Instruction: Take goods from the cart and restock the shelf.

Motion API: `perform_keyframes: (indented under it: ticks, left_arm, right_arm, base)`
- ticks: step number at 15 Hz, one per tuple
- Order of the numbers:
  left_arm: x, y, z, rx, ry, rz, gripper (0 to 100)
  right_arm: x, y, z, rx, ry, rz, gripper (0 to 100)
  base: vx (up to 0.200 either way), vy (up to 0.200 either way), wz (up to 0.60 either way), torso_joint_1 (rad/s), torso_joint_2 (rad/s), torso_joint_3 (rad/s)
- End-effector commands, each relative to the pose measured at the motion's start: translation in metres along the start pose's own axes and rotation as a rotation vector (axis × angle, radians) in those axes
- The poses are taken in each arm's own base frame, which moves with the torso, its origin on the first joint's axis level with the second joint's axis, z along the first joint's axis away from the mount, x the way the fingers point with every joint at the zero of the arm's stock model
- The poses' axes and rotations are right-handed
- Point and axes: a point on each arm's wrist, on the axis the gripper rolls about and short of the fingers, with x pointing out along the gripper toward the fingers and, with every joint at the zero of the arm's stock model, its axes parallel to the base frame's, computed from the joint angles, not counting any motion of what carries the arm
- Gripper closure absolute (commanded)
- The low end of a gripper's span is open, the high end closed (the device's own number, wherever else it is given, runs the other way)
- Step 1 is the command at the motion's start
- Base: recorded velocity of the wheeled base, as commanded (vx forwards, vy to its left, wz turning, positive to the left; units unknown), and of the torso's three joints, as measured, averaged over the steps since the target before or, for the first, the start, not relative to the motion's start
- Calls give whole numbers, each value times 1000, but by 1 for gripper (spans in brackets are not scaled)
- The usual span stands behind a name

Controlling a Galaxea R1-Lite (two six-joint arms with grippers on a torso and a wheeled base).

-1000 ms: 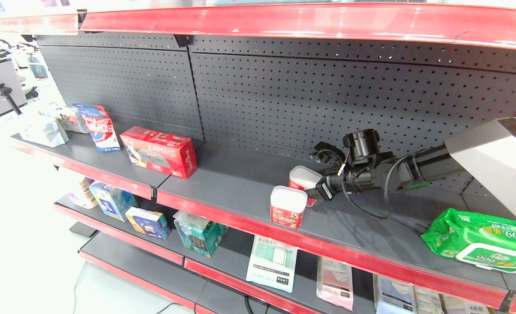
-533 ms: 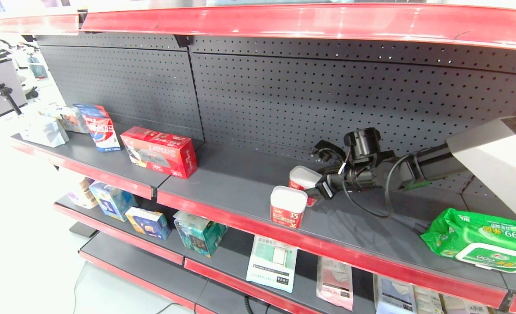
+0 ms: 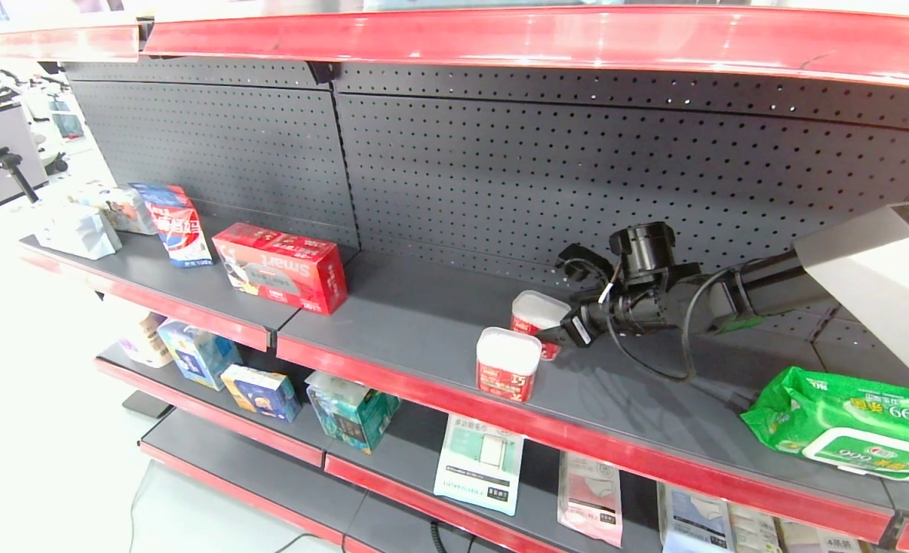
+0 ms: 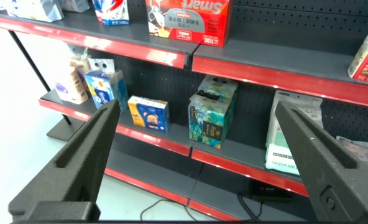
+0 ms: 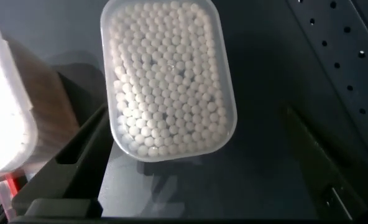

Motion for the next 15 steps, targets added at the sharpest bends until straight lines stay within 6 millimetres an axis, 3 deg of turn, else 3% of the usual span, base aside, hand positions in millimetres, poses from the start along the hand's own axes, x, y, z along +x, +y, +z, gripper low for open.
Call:
perform_keyframes:
  ticks: [1,6,15]
  left_arm:
    - [0,0,0,0,0,-1,0]
    - [0,0,0,0,0,-1,0]
    - [0,0,0,0,0,1,0]
  right_arm:
    - [-2,-1,1,1,-4,-7,0]
    - [-7,-7,0,8,0,-29,0]
    - [-25,6,-12,40,40,-3,0]
  base:
    - [0,0,0,0,0,0]
    - [0,0,0,0,0,0]
    - [0,0,0,0,0,0]
